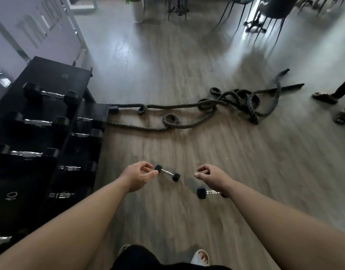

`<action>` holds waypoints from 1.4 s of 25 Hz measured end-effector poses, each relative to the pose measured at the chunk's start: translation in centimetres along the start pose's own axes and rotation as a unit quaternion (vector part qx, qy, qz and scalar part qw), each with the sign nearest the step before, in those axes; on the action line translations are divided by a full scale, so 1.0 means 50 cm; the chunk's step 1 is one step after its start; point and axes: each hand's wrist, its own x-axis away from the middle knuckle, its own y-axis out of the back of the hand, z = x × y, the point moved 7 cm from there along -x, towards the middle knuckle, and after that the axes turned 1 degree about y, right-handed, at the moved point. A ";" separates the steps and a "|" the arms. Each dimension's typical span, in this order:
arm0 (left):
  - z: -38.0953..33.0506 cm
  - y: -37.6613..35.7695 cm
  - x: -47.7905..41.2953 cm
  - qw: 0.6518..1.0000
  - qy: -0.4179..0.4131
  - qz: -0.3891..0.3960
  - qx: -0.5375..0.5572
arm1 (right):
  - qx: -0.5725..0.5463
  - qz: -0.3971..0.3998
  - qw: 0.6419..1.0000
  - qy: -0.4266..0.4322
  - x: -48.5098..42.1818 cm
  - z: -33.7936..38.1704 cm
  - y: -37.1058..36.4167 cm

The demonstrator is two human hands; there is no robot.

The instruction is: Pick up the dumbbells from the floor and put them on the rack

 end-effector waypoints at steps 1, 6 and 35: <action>-0.007 0.000 -0.006 1.000 0.005 -0.001 0.001 | 0.010 0.010 1.000 -0.001 -0.012 0.001 0.003; 0.012 0.003 -0.094 0.999 0.031 0.009 0.024 | 0.036 0.047 0.998 -0.018 -0.108 0.019 -0.011; 0.620 -0.504 -1.115 0.983 0.158 0.097 -0.014 | 0.055 0.070 0.974 -0.209 -1.148 -0.505 -0.521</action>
